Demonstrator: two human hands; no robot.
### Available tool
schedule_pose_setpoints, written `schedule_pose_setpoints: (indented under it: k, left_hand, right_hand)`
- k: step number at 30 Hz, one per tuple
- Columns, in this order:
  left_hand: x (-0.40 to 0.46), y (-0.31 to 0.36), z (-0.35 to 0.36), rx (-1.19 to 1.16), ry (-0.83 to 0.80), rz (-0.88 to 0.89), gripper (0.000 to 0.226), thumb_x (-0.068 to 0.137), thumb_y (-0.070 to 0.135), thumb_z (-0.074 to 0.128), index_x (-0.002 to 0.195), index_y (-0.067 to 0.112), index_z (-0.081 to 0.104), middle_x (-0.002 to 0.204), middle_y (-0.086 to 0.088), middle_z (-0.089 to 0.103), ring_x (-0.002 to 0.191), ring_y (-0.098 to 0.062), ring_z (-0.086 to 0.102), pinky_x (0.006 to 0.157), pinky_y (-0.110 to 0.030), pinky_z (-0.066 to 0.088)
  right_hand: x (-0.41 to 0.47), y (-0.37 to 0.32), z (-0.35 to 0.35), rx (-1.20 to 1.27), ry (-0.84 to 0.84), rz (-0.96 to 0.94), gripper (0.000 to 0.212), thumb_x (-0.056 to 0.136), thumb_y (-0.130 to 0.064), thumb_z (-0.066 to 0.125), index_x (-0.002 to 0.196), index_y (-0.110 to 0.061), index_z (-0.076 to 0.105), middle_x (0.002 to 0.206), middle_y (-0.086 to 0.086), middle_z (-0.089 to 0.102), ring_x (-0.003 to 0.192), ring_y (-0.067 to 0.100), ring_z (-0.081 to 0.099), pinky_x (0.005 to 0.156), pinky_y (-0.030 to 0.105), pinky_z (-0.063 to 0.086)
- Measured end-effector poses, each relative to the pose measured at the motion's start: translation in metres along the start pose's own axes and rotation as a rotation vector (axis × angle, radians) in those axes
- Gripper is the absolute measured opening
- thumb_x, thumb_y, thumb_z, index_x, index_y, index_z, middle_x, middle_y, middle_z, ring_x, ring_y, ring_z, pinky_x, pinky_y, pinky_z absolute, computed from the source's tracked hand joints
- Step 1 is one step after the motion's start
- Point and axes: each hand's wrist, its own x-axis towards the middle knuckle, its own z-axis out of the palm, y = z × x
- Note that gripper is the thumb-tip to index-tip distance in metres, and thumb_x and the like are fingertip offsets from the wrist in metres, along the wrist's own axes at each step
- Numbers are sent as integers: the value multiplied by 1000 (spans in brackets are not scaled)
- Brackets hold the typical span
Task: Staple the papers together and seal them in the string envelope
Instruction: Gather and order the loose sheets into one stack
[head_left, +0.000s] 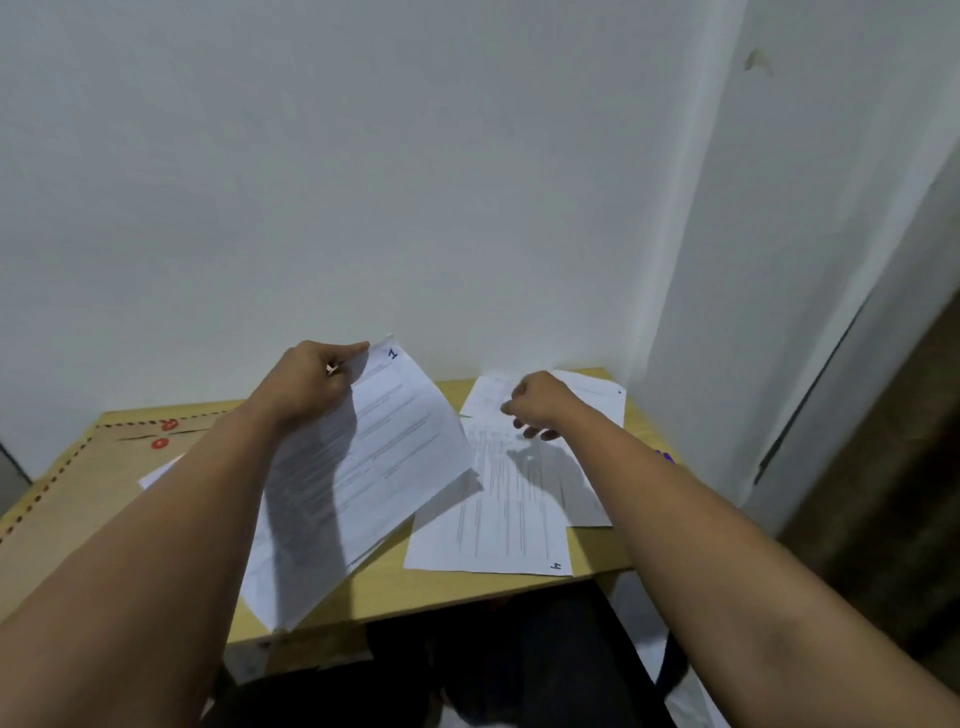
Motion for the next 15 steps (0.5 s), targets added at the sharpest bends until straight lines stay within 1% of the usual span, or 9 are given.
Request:
schedule_pose_setpoints:
  k: [1,3,5,7,9,11,13,14,15]
  left_hand:
    - [-2,1,3,10,-9,6,46,96,9,54,138,27,62,133,-4,67,113,-24,64,87,-27,40]
    - [-6,6,8,14,-20,23,46,97,9,53,139,26,62,132,-7,67,105,-29,65,84,-29,40]
    - [-12,14,13,-5,-20,34,46,97,7,53,139,24,62,134,-7,67,113,-34,64,85,-29,40]
    - [-18,20,17,-15,-17,50,45,97,8,53,137,25,63,134,-4,67,120,-29,62,88,-28,41]
    - [-24,25,20,-25,-14,59,46,96,9,52,135,29,64,133,0,68,120,-24,62,88,-28,41]
    - [-29,29,21,-26,-16,51,47,95,9,52,135,30,64,129,1,69,117,-27,64,85,-27,40]
    - [-34,32,22,-31,-17,54,47,95,8,52,134,31,65,128,2,70,117,-27,64,85,-26,40]
    - [-36,34,21,-31,-18,55,46,95,8,52,134,30,65,128,1,70,116,-26,64,84,-26,40]
    - [-38,36,20,-26,-17,56,46,96,8,52,134,30,65,127,0,71,115,-27,65,83,-26,40]
  right_hand:
    - [-4,15,0,-66,-35,92,38,97,-23,67,127,-1,61,106,17,78,74,28,72,70,34,56]
    - [-18,40,1,-137,-158,274,49,97,-29,71,134,-1,56,112,16,76,76,28,71,85,41,61]
    - [-33,54,8,-226,-250,383,68,95,-42,73,145,-4,47,124,15,71,100,30,73,96,43,57]
    - [-44,61,21,-369,-230,361,83,87,-58,76,146,-8,47,136,13,65,121,32,66,94,40,53]
    - [-54,63,37,-456,-211,333,93,76,-71,77,143,-12,50,140,9,60,128,32,59,91,40,49]
    - [-62,63,51,-500,-229,325,85,73,-71,79,133,-15,56,130,4,62,120,28,61,82,37,47]
    - [-70,65,58,-499,-187,326,58,79,-61,79,111,-17,60,100,-1,63,87,21,63,67,32,46]
    - [-73,66,62,-477,-150,326,50,80,-55,79,103,-16,58,90,-2,59,75,18,58,62,31,44]
    - [-75,68,64,-451,-121,327,49,80,-50,80,103,-15,55,86,-2,55,70,17,54,60,30,44]
